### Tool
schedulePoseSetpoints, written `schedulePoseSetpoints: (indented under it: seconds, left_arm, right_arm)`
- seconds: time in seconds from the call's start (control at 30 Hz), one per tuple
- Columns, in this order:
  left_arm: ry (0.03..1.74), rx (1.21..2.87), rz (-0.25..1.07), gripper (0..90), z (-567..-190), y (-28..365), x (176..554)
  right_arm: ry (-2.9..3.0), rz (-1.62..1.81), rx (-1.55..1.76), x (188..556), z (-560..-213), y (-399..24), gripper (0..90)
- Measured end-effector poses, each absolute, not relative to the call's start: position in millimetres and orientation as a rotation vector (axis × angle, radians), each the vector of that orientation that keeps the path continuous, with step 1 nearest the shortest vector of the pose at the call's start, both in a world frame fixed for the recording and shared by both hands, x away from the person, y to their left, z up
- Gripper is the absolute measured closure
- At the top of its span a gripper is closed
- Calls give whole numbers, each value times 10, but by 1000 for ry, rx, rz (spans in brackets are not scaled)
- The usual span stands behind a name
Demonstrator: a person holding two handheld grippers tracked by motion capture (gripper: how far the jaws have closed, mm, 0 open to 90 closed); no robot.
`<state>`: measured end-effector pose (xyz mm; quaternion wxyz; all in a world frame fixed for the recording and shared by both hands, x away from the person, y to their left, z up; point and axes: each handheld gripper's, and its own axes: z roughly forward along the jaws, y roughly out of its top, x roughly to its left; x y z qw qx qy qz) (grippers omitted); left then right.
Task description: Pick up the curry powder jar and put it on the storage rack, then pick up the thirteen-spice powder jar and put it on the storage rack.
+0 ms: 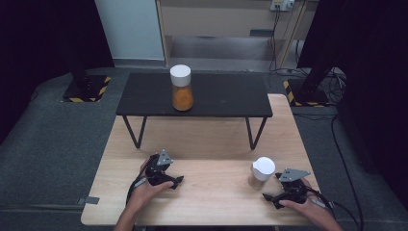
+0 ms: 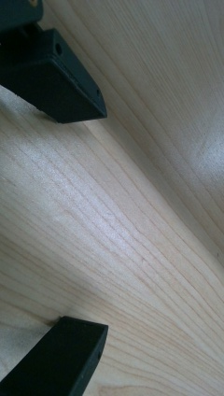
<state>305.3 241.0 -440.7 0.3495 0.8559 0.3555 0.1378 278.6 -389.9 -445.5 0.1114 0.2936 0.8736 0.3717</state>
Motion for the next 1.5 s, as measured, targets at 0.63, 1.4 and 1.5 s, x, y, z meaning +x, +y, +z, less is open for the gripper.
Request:
schedulePoseSetpoints:
  seconds: [0.63,1.4,1.5]
  left_arm:
    - [913,2221,355,0,-4407,2412,3071]
    - [917,2218,356,0,-4409,2410,3059]
    - [918,2218,356,0,-4408,2409,3059]
  right_arm:
    - [2565,1090,865,2784,-4454,-3897,13]
    - [2540,1161,936,2810,-4447,-4026,46]
    - [2532,1188,924,2796,-4439,-4059,47]
